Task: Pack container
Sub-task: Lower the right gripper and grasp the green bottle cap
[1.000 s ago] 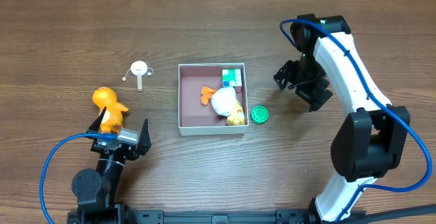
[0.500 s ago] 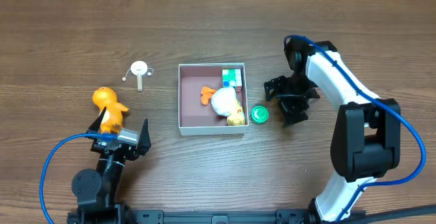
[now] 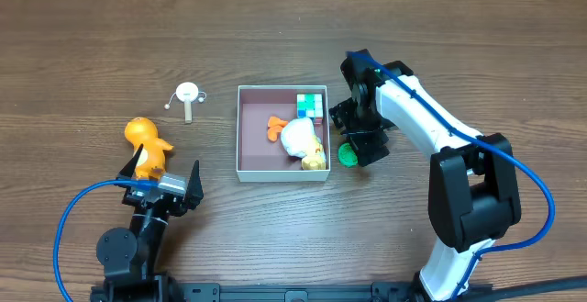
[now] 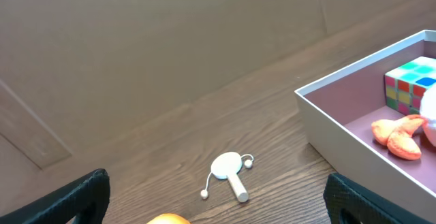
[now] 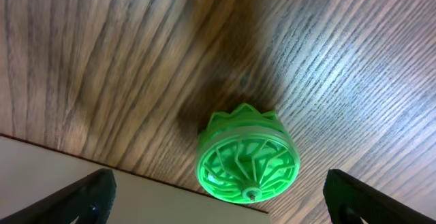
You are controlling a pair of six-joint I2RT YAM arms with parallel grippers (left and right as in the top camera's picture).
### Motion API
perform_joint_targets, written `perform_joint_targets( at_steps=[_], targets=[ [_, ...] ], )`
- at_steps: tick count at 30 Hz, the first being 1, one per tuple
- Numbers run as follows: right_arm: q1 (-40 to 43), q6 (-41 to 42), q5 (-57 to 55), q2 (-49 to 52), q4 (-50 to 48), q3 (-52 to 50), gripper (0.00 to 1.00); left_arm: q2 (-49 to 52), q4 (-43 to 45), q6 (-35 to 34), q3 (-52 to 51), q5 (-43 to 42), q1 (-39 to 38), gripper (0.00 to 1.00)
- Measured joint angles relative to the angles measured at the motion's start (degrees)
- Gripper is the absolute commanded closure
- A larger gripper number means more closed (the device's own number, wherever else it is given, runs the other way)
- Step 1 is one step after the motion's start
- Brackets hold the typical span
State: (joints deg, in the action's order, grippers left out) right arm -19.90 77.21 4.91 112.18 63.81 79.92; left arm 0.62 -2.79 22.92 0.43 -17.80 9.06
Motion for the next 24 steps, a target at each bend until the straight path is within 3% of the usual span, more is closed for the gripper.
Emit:
perform_joint_targets(
  at_steps=[7,13,24],
  targets=[
    [0.0,5.3,0.0,0.0,1.8,0.0,0.0,0.0,0.0,0.0,0.0,0.0,0.0,0.0],
    [0.0,5.9,0.0,0.0,-3.0,-5.2,0.0,0.0,0.0,0.0,0.0,0.0,0.0,0.0],
    [0.0,5.9,0.0,0.0,-5.2,-5.4,0.0,0.0,0.0,0.0,0.0,0.0,0.0,0.0]
  ],
)
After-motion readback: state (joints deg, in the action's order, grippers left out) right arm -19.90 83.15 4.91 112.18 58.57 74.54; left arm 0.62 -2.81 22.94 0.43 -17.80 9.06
